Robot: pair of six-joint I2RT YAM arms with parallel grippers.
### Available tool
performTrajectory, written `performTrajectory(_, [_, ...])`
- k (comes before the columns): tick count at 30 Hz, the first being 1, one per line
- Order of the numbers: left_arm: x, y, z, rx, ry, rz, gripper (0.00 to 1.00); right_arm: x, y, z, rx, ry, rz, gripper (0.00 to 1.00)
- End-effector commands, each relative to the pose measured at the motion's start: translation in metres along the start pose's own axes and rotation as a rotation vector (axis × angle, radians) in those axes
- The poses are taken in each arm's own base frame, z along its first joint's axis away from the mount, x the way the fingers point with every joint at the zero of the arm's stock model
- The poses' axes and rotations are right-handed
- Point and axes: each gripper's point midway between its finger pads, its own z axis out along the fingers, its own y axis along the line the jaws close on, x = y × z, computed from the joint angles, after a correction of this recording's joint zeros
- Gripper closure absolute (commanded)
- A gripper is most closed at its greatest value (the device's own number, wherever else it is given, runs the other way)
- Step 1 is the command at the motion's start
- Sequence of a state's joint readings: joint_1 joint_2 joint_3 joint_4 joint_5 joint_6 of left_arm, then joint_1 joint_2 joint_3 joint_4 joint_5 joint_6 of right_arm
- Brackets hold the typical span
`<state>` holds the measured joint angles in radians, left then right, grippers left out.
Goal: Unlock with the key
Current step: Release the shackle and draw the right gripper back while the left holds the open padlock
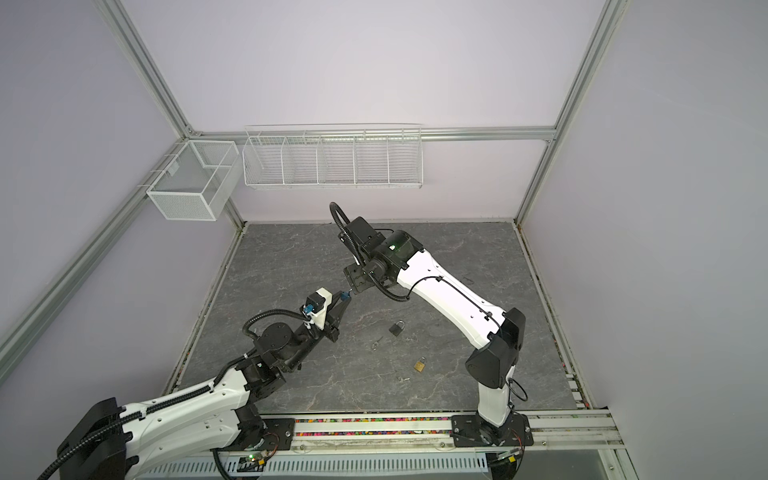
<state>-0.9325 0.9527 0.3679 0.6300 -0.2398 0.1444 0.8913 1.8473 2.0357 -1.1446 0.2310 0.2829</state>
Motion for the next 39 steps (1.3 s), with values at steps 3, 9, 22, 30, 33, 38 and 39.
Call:
performTrajectory(3, [-0.005,0.004,-0.001,-0.025,-0.023,0.005,1.0,0.007,0.005,-0.012,-0.074,-0.018,-0.005,0.27])
performTrajectory(9, [-0.005,0.004,0.002,-0.029,-0.011,-0.005,1.0,0.015,-0.004,-0.016,-0.055,-0.024,0.01,0.27])
performTrajectory(22, [0.138,0.041,-0.022,-0.377,0.757,-0.391,1.0,0.088,-0.048,0.019,-0.04,-0.053,0.242,0.26])
performTrajectory(30, [0.208,0.034,-0.019,-0.406,1.054,-0.53,1.0,0.125,-0.044,0.048,-0.068,0.039,0.394,0.26])
performTrajectory(33, [0.227,0.036,-0.022,-0.442,1.135,-0.56,1.0,0.132,-0.042,0.053,-0.077,0.055,0.418,0.26])
performTrajectory(38, [0.245,0.042,-0.03,-0.495,1.213,-0.586,1.0,0.139,-0.043,0.059,-0.068,0.083,0.423,0.26])
performTrajectory(39, [0.246,0.043,-0.031,-0.507,1.222,-0.582,1.0,0.14,-0.042,0.06,-0.068,0.089,0.423,0.26])
